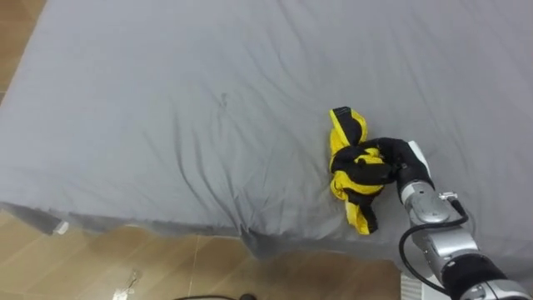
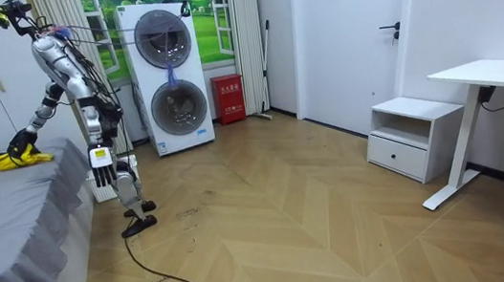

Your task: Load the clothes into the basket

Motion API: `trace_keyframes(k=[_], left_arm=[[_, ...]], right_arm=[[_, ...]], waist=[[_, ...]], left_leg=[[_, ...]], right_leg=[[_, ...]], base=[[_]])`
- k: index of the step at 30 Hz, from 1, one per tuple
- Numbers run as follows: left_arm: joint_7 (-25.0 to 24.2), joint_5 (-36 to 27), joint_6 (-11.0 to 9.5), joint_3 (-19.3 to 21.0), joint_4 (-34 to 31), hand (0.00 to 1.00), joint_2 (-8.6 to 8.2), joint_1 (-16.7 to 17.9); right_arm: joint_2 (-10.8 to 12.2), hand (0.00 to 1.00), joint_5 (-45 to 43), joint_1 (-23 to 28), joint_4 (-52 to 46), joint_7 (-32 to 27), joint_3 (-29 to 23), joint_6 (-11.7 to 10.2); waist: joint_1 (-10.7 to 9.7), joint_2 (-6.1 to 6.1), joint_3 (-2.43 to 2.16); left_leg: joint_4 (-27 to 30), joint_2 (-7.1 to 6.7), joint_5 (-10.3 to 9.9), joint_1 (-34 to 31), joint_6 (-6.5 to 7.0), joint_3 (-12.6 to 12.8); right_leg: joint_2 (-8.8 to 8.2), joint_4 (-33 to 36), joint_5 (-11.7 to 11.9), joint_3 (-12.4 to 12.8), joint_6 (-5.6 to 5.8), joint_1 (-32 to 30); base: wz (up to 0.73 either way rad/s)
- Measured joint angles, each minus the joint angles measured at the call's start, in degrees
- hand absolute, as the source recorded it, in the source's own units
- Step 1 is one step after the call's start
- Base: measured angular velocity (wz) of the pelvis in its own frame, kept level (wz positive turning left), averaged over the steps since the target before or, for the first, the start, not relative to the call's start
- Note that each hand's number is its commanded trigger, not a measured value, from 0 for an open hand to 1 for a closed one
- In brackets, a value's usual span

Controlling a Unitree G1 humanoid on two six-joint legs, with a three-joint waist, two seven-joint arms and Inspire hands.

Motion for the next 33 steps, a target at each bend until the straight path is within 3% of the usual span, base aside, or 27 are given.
trace_keyframes(k=[7,15,20,24,28,30,33], left_arm=[[0.0,-0.1,-0.1,0.0,0.1,0.0,0.41,0.0],[0.0,0.0,-0.3,1.3,1.2,0.0,0.37,0.1],[-0.1,0.1,0.1,2.1,2.3,0.0,0.37,0.5],[0.1,0.1,0.2,3.9,2.4,0.0,0.35,2.2],[1.8,0.4,1.0,5.8,1.8,0.0,0.18,4.4],[2.8,1.9,1.3,5.8,0.5,0.0,-0.01,4.9],[3.2,3.0,1.6,6.0,0.4,0.0,-0.88,4.7]], right_arm=[[0.0,1.0,0.0,0.4,0.0,1.8,0.0,0.1],[0.0,1.0,3.3,0.7,-1.0,2.2,-0.6,0.1],[-0.5,1.0,4.8,5.3,-9.5,2.0,-3.0,0.1],[-0.6,1.0,6.5,11.4,-20.1,1.7,-7.2,0.0],[-0.9,1.0,8.9,17.7,-25.7,1.0,-9.1,0.5],[-1.0,1.0,10.5,21.1,-29.8,0.9,-11.4,1.3],[-1.0,1.0,10.5,24.6,-34.7,0.5,-14.8,1.4]], waist=[[0.0,-0.81,-0.02],[-1.1,-0.95,-0.11],[-2.5,-1.23,-0.42],[-5.2,-1.79,-1.1],[-7.8,-2.99,-2.06],[-10.2,-2.94,-2.11],[-11.8,-2.87,-2.12]], left_leg=[[0.0,-0.17,0.4,0.0,0.23,0.2],[0.1,-0.22,0.4,0.5,0.28,0.2],[0.0,-0.36,0.4,4.0,0.28,0.0],[-1.2,-0.5,0.4,7.8,0.28,0.3],[-1.8,-0.54,0.3,12.8,0.18,2.8],[-2.0,-0.58,0.1,14.3,0.07,3.0],[-3.0,-0.28,-0.3,17.2,0.02,4.8]], right_leg=[[-0.21,0.3,0.1,0.0,0.08,0.0],[-0.31,0.0,0.2,-0.4,0.22,0.7],[-0.15,-2.3,0.4,-0.6,0.36,5.4],[0.0,-3.9,0.4,-0.3,0.52,9.3],[0.0,-5.1,0.2,1.8,0.82,13.8],[0.09,-5.9,0.2,1.8,0.97,15.8],[0.4,-5.8,0.2,3.6,1.08,17.4]], base=[[0.0],[0.01],[0.03],[-0.04],[-0.23],[-0.03],[-0.29]])
